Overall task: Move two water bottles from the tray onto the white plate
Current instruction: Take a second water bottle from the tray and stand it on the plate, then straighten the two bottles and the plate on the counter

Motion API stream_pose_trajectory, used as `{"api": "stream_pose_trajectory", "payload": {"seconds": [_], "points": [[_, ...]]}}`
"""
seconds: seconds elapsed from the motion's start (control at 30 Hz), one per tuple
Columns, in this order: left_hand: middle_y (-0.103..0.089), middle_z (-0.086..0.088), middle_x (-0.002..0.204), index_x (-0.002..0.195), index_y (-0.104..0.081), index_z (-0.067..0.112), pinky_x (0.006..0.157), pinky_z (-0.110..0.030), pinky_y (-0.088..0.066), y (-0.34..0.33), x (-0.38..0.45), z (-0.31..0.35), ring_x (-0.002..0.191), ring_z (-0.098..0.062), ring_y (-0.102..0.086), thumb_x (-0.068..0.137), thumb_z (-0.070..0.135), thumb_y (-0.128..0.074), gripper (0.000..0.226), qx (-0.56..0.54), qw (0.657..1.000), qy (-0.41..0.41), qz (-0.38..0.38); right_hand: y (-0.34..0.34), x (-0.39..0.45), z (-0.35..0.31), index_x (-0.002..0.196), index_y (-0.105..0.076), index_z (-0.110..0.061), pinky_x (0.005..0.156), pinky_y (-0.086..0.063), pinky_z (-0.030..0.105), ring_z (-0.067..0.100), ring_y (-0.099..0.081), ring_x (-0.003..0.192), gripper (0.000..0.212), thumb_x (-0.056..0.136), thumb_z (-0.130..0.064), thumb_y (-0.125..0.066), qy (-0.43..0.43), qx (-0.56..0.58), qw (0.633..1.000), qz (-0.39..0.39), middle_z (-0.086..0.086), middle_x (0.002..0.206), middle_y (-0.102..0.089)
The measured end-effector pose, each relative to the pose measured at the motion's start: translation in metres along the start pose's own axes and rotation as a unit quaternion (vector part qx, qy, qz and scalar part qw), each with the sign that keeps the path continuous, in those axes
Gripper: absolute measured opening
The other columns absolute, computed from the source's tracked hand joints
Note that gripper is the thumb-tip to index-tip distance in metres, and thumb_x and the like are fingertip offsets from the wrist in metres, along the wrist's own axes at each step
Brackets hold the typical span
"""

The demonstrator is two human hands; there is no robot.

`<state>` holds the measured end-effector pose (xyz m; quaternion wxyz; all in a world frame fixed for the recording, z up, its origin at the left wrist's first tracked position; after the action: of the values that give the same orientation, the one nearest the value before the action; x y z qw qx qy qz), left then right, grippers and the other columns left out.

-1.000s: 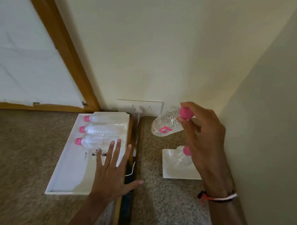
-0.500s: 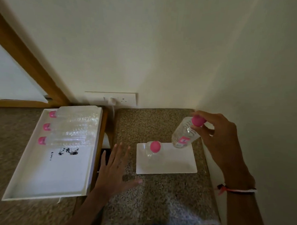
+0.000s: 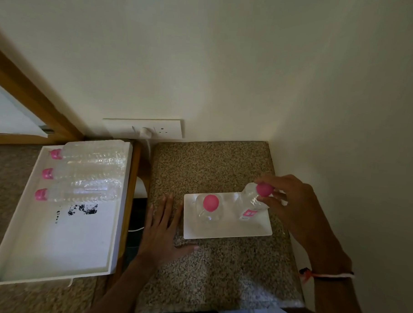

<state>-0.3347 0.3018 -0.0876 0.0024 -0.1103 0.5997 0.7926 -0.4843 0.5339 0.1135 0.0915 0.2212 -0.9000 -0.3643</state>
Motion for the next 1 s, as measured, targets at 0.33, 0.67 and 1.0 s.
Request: {"api": "stream_pose_trajectory", "payload": {"seconds": [0.33,0.67,1.0], "points": [[-0.015,-0.018,0.168,0.157,-0.025,0.013,0.123,-0.067,-0.02,0.0,0.0,-0.001,0.157,-0.035,-0.011,0.068,0.097,-0.044,0.124,-0.004,1.0,-0.016,0.001,-0.004,0.001,0.004,0.118,-0.065,-0.021,0.091,-0.053,0.051,0.022,-0.062,0.103,0.054,0.068,-0.017,-0.085,-0.011,-0.001,0.999,-0.049,0.003,0.114,-0.069],[0.005,0.009,0.171,0.151,0.006,0.056,0.122,-0.053,-0.02,0.032,-0.004,0.009,0.153,-0.005,0.014,0.065,0.087,-0.062,0.113,-0.249,0.967,0.05,-0.014,-0.015,-0.009,0.056,0.139,-0.035,-0.038,0.104,-0.038,0.037,0.013,-0.04,0.127,0.109,0.047,-0.043,-0.093,-0.076,-0.002,0.99,-0.119,-0.007,0.141,-0.041],[-0.041,0.003,0.144,0.129,-0.034,0.068,0.101,-0.038,-0.05,0.044,0.011,0.048,0.127,-0.008,-0.046,0.056,0.054,-0.088,0.092,-0.372,0.923,0.052,0.081,-0.113,-0.036,0.115,0.129,-0.049,-0.025,0.095,-0.053,0.047,0.022,-0.059,0.115,0.096,0.045,-0.048,-0.091,-0.218,0.168,0.961,0.036,0.003,0.126,-0.06]]}}
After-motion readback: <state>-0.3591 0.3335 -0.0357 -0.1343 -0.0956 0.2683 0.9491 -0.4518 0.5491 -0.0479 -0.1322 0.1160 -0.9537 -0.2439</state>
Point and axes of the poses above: each hand's wrist, its own x-axis towards the middle knuckle, its own y-axis out of the back of the hand, z = x × y, the point moved 8 cm from there along x, towards the middle knuckle
